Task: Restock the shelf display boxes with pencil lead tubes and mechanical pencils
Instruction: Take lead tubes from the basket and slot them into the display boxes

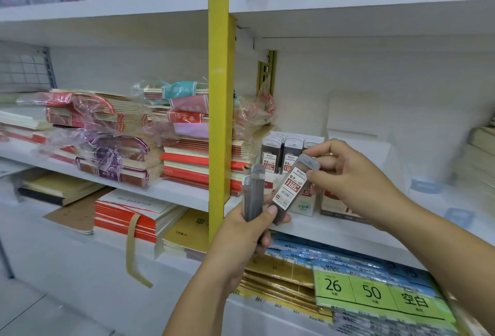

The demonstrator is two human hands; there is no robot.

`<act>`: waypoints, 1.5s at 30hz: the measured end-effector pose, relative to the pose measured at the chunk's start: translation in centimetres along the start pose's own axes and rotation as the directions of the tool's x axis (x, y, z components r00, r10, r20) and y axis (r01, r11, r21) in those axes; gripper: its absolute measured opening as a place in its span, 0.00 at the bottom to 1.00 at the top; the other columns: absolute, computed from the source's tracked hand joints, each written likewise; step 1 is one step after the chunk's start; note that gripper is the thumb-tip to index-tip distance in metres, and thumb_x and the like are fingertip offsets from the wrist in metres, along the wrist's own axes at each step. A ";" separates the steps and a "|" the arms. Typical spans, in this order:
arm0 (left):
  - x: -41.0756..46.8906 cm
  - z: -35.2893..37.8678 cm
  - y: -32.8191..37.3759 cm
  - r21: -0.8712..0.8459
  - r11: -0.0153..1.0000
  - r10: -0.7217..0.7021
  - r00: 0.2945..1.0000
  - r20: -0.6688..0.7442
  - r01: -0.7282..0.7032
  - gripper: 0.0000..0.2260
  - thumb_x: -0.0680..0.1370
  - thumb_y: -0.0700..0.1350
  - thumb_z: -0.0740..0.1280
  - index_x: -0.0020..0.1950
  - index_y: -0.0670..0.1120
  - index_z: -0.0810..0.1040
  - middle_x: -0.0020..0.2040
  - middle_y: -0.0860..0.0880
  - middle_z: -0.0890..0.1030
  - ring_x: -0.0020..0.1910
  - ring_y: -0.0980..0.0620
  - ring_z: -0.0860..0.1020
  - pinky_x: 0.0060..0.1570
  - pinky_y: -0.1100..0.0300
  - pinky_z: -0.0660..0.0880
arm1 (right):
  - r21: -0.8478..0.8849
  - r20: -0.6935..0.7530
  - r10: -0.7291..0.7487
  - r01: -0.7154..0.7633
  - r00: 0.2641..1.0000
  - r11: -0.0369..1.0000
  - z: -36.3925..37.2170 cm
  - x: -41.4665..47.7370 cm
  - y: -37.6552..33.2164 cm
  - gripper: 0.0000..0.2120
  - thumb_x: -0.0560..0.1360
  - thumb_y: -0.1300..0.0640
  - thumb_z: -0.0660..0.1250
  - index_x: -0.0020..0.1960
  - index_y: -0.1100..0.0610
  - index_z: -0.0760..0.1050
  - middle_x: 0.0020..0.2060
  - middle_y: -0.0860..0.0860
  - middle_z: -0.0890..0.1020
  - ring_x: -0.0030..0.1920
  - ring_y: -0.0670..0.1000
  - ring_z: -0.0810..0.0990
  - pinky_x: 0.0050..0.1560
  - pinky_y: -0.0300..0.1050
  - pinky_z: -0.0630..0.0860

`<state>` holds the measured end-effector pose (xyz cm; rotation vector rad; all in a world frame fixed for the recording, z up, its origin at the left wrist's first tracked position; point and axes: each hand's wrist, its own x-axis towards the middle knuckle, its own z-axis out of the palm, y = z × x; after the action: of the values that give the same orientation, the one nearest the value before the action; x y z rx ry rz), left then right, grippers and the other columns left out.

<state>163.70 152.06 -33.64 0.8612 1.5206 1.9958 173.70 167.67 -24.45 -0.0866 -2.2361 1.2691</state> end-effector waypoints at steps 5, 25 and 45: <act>0.1 -0.1 0.5 -0.005 1.000 -0.016 0.990 -0.143 0.015 0.10 0.80 0.56 0.66 0.58 0.54 0.77 0.36 0.55 0.82 0.25 0.60 0.67 0.24 0.67 0.65 | -0.042 -0.298 -0.221 0.219 0.928 0.975 -1.0 1.1 -1.9 0.08 0.77 0.60 0.67 0.52 0.49 0.74 0.44 0.47 0.85 0.42 0.44 0.84 0.35 0.35 0.78; 1.1 3.2 0.1 -0.010 1.000 0.018 1.000 0.008 -0.017 0.09 0.84 0.52 0.59 0.64 0.57 0.72 0.52 0.57 0.87 0.47 0.53 0.86 0.36 0.66 0.78 | -0.702 -0.146 -0.288 0.106 0.946 0.704 -8.1 4.3 1.1 0.13 0.76 0.60 0.68 0.53 0.44 0.74 0.43 0.37 0.78 0.43 0.35 0.76 0.41 0.25 0.68; 0.7 4.1 -0.8 0.032 0.999 -0.007 0.996 0.087 0.004 0.11 0.82 0.53 0.64 0.60 0.51 0.79 0.51 0.49 0.87 0.46 0.52 0.86 0.34 0.66 0.76 | 0.023 -0.040 0.006 -0.005 0.999 1.000 -1.0 -2.1 1.9 0.17 0.77 0.59 0.67 0.61 0.40 0.75 0.43 0.42 0.81 0.32 0.45 0.79 0.33 0.34 0.72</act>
<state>166.20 155.42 -33.51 0.9431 1.5085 1.9089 175.55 168.80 -26.58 -0.1082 -2.1887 1.2843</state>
